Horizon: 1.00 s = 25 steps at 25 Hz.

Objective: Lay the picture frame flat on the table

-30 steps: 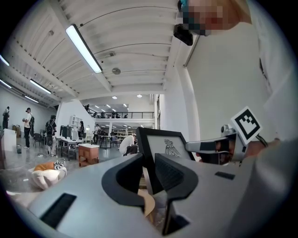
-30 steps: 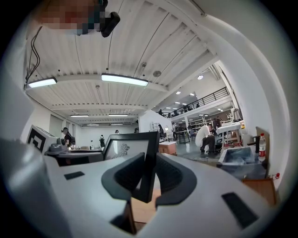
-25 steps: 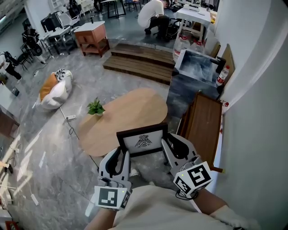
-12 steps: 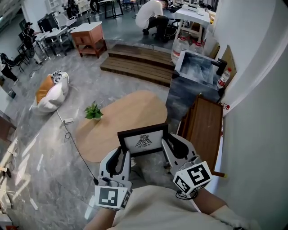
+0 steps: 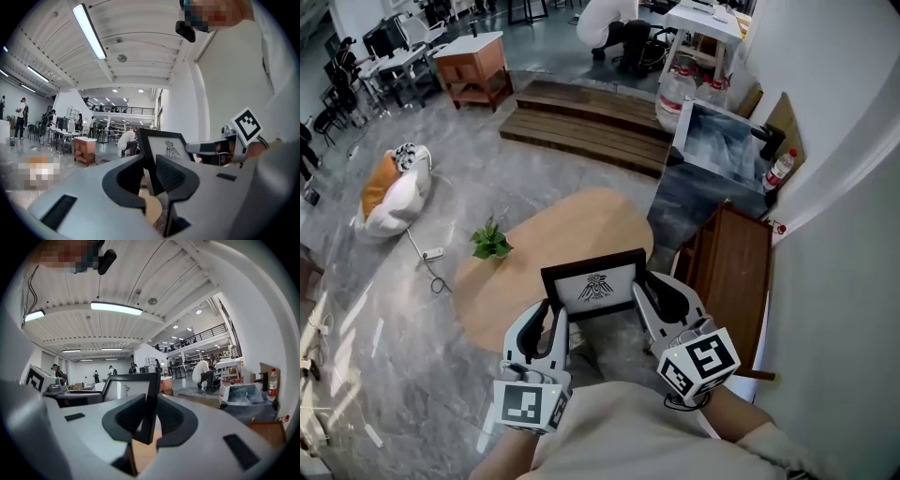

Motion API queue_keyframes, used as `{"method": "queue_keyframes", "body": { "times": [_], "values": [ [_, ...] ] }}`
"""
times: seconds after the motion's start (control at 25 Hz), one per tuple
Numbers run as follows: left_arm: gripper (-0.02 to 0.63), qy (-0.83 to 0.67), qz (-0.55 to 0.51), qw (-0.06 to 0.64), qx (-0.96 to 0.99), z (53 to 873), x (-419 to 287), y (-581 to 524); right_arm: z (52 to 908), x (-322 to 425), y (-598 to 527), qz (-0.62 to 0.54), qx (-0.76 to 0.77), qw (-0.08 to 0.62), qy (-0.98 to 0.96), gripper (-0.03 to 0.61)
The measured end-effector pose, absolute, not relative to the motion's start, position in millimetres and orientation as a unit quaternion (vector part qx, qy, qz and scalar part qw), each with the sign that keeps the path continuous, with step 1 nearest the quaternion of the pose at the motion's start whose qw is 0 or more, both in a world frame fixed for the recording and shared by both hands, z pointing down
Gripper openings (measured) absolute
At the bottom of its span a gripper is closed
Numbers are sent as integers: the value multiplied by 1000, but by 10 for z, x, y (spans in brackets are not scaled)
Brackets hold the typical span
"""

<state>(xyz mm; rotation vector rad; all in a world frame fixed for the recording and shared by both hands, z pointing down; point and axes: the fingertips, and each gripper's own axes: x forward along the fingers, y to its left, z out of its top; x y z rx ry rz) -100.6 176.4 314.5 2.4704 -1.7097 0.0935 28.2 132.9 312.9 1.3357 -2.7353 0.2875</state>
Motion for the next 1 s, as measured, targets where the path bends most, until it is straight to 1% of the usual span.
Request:
{"method": "queue_keyframes", "body": {
  "times": [0.6, 1.0],
  "values": [
    [77, -536, 31, 84, 839, 3058, -1923, 231, 3039, -605, -106, 104, 471, 61, -874, 57],
    [77, -518, 36, 97, 849, 3147, -2144, -469, 3141, -817, -761, 120, 488, 75, -861, 57]
  ]
}}
